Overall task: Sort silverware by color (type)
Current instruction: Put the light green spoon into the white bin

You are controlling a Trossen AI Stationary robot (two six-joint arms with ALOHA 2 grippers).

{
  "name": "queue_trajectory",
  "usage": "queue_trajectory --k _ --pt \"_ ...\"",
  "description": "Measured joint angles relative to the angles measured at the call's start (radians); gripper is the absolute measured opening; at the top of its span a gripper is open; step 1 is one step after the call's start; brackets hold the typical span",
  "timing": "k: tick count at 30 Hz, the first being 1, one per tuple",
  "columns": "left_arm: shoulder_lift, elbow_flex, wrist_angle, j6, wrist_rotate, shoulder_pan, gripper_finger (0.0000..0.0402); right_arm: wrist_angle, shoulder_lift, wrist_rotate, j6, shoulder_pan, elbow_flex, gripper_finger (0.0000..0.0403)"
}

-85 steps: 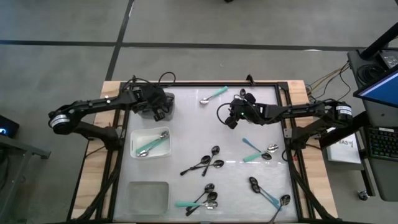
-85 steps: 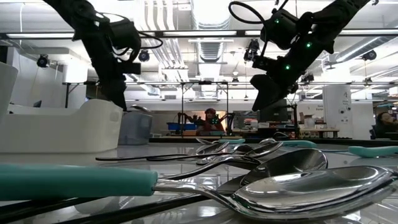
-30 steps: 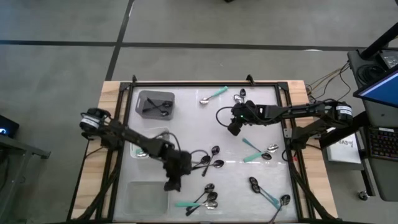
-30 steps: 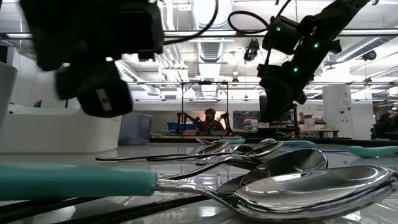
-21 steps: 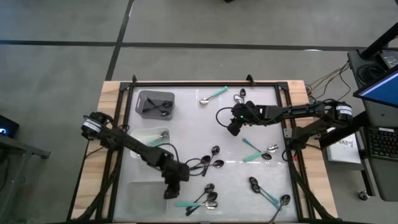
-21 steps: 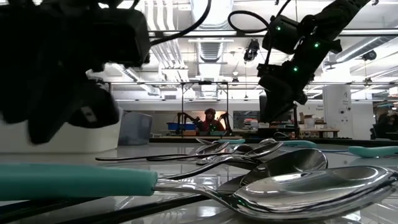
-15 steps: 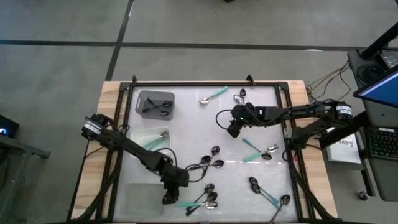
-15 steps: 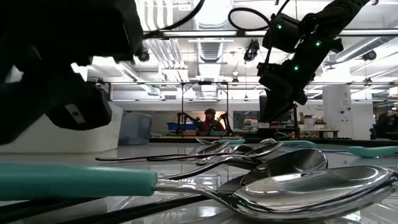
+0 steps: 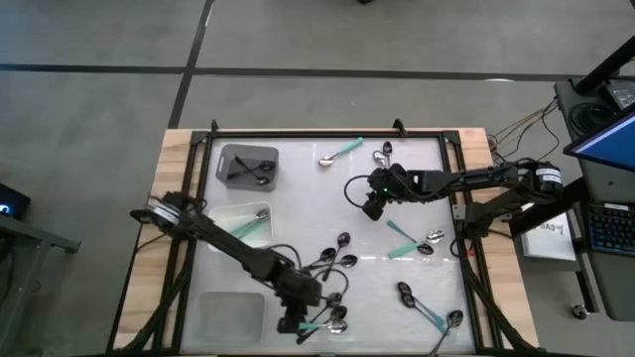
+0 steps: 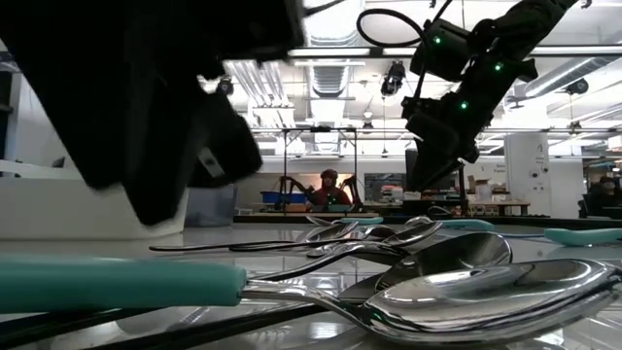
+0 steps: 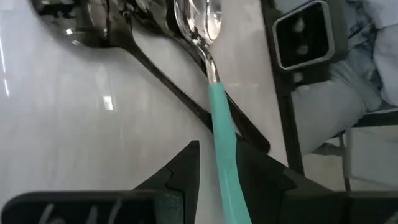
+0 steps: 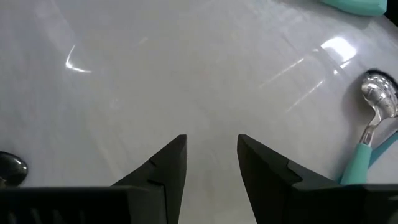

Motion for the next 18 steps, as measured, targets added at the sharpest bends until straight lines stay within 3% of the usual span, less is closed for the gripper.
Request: queue_trajectory --k 11,18 --pt "0.192 0.358 -0.410 0.143 0.041 -0.012 0.0087 -0.005 0.000 -0.001 -0.020 0.000 -0.002 0.0134" --pt "0.193 0.379 -0.480 0.169 -0.006 -0.021 0.0087 -0.006 0.000 -0.001 -0.018 0.000 -0.002 0.0134"
